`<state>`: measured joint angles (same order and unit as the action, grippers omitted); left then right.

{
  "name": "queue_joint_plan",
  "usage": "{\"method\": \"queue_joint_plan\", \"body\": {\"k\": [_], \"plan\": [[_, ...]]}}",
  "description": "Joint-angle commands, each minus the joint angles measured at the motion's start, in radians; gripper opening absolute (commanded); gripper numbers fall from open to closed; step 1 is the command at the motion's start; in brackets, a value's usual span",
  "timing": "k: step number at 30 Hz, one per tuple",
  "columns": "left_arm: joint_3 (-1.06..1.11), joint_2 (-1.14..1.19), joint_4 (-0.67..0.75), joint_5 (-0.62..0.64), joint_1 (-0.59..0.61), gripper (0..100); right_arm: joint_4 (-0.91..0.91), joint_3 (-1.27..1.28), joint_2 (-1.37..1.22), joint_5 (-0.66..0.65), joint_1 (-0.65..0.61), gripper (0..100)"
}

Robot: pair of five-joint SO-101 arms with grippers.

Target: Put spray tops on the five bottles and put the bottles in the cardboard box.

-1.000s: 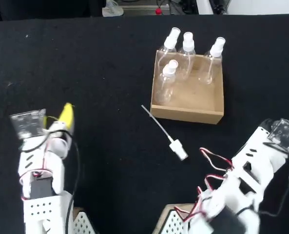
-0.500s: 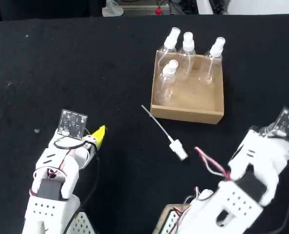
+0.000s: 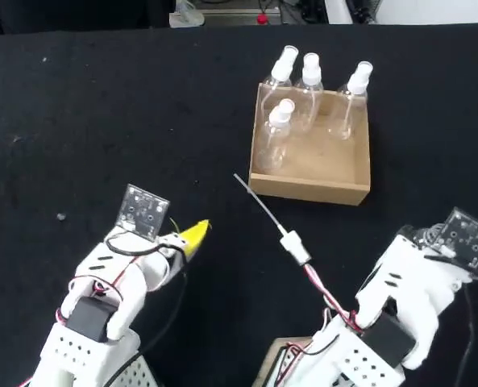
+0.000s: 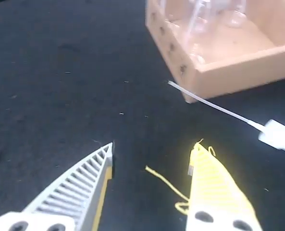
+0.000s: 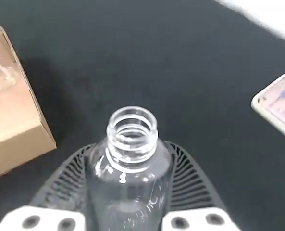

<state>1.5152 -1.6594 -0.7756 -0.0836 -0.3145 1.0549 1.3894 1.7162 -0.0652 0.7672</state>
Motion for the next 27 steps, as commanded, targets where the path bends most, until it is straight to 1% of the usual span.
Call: {"method": "queue_joint_plan", "body": {"k": [1,7,11,15,19,24,25,27], "plan": [[-0.044,-0.003,0.041,0.012,-0.054,25,0.009,0.002,0.070,0.034,-0.011,1.1],[0.030,0.012,0.178,0.012,-0.151,25,0.051,0.073,0.176,0.035,-0.011,1.1],[0.015,0.107,0.272,0.018,-0.176,25,0.051,0.094,0.196,0.035,-0.009,1.1],[-0.044,0.301,0.344,0.021,-0.176,25,0.051,0.097,0.193,0.035,-0.009,1.1],[-0.154,0.552,0.393,0.021,-0.179,25,0.049,0.104,0.193,0.035,-0.011,1.1],[-0.309,0.850,0.468,0.025,-0.257,25,0.028,0.134,0.193,0.035,-0.011,1.1],[-0.331,0.901,0.497,0.040,-0.272,25,0.029,0.134,0.193,0.035,-0.011,1.1],[-0.369,1.003,0.566,0.118,-0.286,25,0.031,0.134,0.193,0.035,-0.011,1.1]]}}
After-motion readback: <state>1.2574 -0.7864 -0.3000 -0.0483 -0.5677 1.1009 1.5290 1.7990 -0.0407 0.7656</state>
